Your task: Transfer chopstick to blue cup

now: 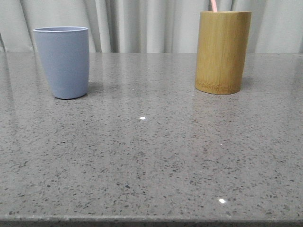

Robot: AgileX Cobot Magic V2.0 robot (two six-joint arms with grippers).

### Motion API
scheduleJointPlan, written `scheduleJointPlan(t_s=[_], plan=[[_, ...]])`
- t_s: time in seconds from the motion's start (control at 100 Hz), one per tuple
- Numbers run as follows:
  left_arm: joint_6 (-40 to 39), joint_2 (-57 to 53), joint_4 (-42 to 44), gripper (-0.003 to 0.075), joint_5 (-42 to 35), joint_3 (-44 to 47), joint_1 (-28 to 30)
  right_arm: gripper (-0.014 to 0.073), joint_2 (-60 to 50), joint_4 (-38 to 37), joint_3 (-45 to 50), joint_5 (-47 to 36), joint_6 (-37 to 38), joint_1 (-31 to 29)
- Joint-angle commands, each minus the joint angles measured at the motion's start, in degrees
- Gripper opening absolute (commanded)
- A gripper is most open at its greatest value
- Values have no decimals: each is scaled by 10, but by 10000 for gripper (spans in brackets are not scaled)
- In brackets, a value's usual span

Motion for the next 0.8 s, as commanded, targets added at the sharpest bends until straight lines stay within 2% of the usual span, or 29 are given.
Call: scheduleJointPlan(t_s=[0.0, 0.06, 0.11, 0.46, 0.72, 0.79], plan=[[-4, 28, -4, 328, -37, -33, 2, 221, 32, 4, -35, -37, -5, -4], [-4, 41, -4, 367, -37, -43, 2, 278, 46, 4, -41, -37, -5, -4], [-4, 44, -4, 371, -38, -45, 2, 297, 53, 4, -41, -41, -5, -4], [-4, 52, -11, 368, -63, -47, 2, 293, 68, 4, -39, -50, -5, -4], [-4, 155, -28, 373, 61, -137, 2, 293, 68, 8, -39, -49, -5, -4], [13, 189, -45, 399, 76, -166, 1, 293, 68, 8, -39, -49, -5, -4]])
